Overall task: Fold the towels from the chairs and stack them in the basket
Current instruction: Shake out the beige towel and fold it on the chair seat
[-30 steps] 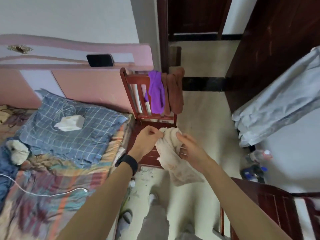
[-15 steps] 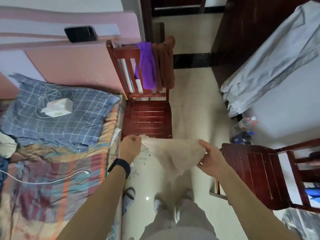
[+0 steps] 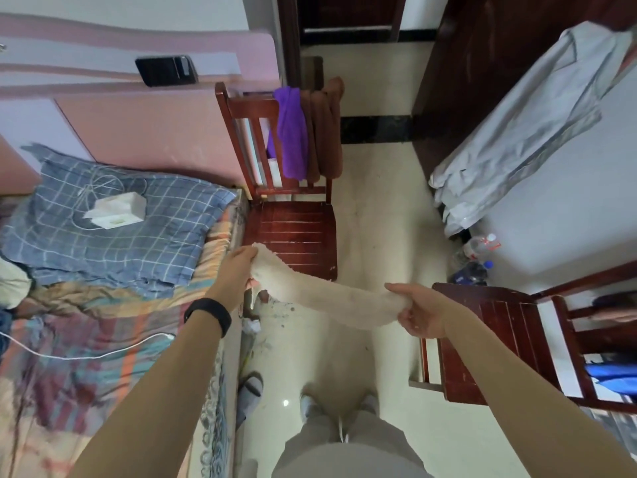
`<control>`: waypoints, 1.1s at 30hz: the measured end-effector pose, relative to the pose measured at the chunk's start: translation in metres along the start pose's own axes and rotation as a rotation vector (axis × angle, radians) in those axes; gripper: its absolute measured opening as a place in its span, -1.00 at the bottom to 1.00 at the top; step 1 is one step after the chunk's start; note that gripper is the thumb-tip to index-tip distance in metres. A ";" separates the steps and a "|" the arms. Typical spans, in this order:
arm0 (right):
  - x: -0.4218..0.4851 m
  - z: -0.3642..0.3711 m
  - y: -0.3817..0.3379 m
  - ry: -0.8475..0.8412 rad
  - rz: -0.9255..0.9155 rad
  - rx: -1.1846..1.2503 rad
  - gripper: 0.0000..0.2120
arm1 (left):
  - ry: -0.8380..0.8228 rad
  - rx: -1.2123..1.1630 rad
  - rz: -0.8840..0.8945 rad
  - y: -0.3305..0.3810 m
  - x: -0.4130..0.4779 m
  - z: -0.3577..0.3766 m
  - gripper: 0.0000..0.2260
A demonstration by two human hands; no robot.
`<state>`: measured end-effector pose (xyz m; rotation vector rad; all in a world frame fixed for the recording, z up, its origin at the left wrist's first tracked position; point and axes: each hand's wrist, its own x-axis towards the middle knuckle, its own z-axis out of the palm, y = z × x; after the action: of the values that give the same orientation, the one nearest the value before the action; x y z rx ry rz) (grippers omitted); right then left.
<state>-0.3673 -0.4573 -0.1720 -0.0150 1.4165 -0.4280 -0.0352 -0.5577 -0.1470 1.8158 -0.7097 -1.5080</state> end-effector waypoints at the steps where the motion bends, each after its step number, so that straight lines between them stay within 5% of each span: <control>1: -0.003 0.000 -0.003 0.000 -0.049 0.021 -0.69 | -0.025 0.013 0.013 0.001 -0.001 -0.001 -0.86; 6: -0.021 0.000 -0.018 0.171 -0.394 0.080 -0.81 | -0.049 -0.070 0.018 0.011 -0.023 -0.004 -0.91; 10: -0.028 0.000 -0.022 0.328 -0.645 -0.099 -0.88 | -0.302 0.049 0.030 0.018 -0.037 -0.012 -0.95; 15: -0.037 -0.009 -0.033 0.381 -0.865 -0.179 -0.93 | -0.305 0.344 0.180 0.017 -0.044 -0.016 -0.64; 19: -0.047 -0.016 -0.049 0.378 -0.923 -0.187 -0.88 | -0.325 0.223 0.172 0.028 -0.042 -0.021 -0.72; 22: -0.053 -0.013 -0.057 0.309 -0.921 -0.123 -0.91 | -0.410 0.089 0.104 0.033 -0.043 -0.019 -0.61; 32: -0.041 -0.011 -0.069 0.246 -0.835 0.093 -0.86 | -0.166 0.096 -0.020 0.037 -0.049 -0.007 -0.88; 33: -0.040 -0.012 -0.070 0.237 -0.827 0.110 -0.85 | -0.170 0.036 0.004 0.036 -0.043 -0.008 -0.63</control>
<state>-0.4017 -0.5072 -0.1173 -0.4867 1.5773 -1.2192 -0.0354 -0.5470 -0.0915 1.7252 -0.8260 -1.6712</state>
